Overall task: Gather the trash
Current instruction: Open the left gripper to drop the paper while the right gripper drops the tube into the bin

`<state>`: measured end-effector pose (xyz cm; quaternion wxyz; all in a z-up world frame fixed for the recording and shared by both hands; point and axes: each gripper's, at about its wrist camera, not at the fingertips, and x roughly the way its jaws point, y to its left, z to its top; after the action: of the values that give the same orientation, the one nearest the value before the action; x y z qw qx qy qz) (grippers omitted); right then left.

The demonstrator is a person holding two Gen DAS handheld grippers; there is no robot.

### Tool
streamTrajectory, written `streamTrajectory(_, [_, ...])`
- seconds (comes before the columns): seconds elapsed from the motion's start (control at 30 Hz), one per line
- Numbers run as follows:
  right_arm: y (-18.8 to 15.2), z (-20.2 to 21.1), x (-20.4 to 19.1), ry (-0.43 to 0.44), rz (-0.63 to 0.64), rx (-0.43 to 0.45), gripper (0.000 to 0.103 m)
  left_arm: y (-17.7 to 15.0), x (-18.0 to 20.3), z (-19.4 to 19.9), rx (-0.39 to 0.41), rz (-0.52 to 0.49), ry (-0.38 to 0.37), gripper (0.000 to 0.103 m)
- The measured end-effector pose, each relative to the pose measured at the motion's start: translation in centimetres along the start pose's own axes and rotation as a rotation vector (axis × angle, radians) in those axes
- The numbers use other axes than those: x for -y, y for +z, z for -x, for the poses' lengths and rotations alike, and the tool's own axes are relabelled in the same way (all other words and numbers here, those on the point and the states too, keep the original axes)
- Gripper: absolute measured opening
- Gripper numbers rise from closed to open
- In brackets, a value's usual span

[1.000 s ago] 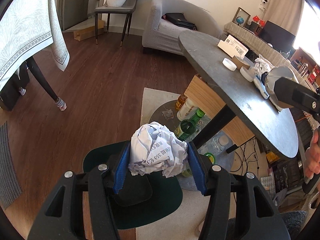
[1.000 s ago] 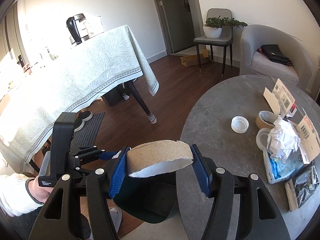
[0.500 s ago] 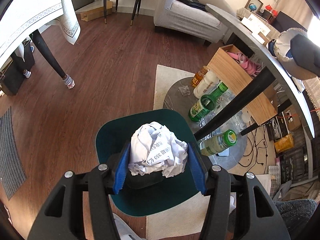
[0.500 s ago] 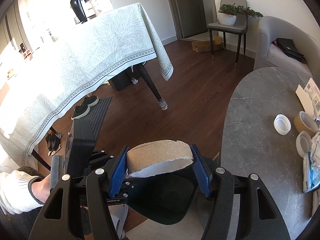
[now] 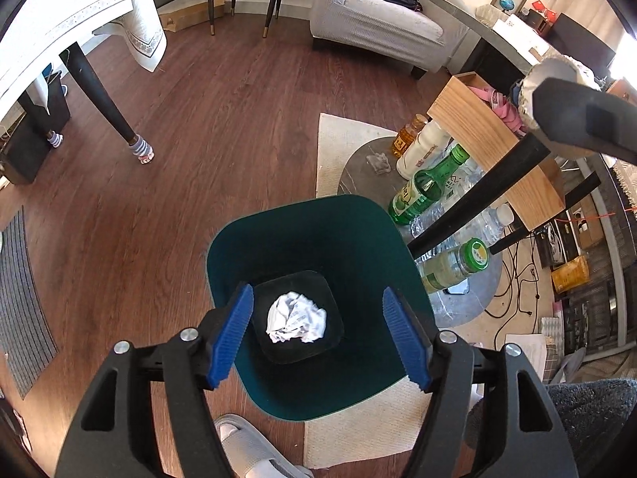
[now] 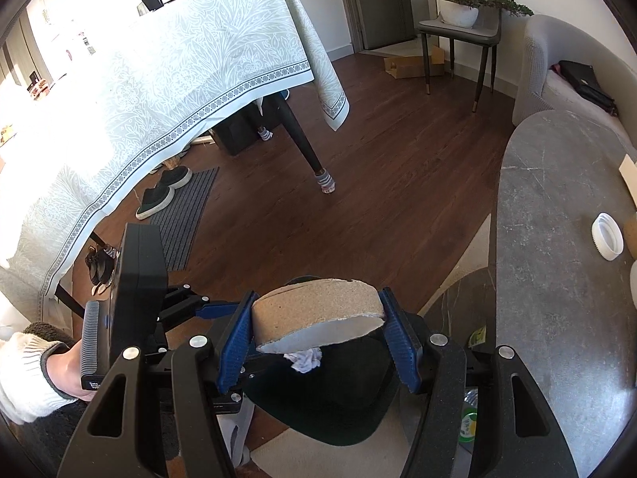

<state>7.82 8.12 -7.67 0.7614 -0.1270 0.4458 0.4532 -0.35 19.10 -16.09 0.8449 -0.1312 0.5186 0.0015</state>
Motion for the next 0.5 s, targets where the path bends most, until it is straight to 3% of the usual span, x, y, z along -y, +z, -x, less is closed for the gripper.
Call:
streamTrajectory(0.2, [-0.3,-1.2,-0.2,0.0,0.009,-0.029,0.062,0.3,-1.0,1.4,0.048,0.038,-0.012,0.068])
streamTrajectory(0.5, [-0.8,-3.5,-1.2,0.004,0.036,-0.082,0.062,1.6,-2.9,5.4,0.163,0.096,-0.007,0.052])
